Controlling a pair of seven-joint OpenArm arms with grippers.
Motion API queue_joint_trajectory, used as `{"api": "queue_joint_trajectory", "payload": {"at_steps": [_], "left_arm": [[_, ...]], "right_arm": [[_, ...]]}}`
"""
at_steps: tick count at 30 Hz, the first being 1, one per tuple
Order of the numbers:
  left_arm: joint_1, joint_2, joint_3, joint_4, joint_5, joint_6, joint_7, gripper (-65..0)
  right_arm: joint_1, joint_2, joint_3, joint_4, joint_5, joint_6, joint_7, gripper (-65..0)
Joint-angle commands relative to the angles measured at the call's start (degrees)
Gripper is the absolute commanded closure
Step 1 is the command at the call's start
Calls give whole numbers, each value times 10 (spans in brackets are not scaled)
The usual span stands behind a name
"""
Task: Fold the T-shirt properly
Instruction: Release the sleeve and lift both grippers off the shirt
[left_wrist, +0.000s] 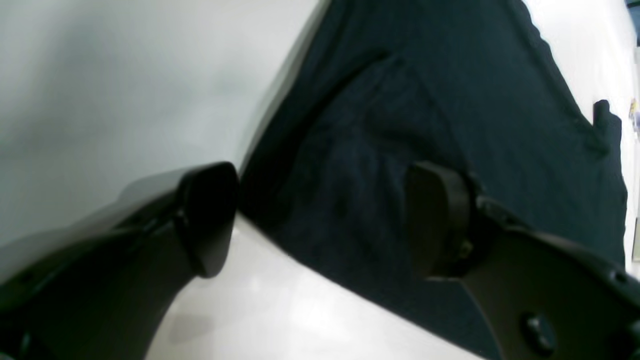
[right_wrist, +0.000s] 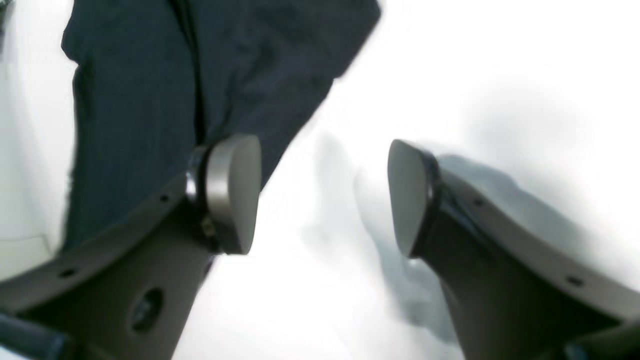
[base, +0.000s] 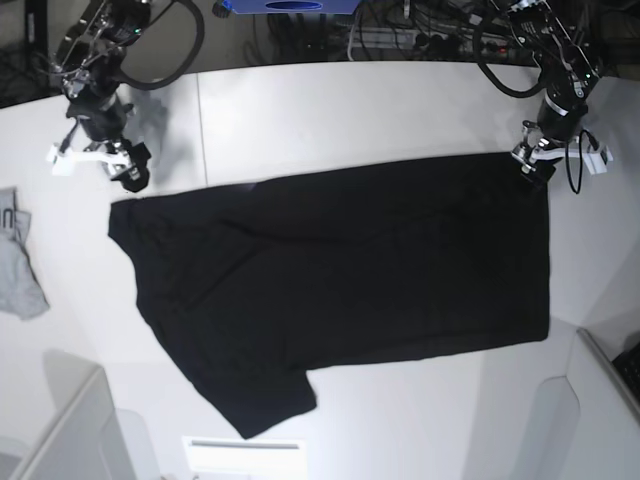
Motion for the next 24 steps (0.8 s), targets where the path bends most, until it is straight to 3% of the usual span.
{"api": "queue_joint_trajectory", "payload": {"at_steps": [1, 11, 21, 24], "left_arm": [[0, -2, 0, 0, 6, 6, 17, -502], [-12, -2, 1, -1, 7, 7, 17, -500], [-21, -2, 1, -44, 7, 7, 16, -499], [-21, -3, 1, -46, 7, 7, 16, -397]], "right_arm": [[10, 12, 2, -6, 9, 3, 10, -381], [78, 42, -2, -122, 10, 1, 53, -377], [132, 68, -4, -217, 10, 0, 54, -375], [134, 70, -4, -229, 10, 0, 62, -374]]}}
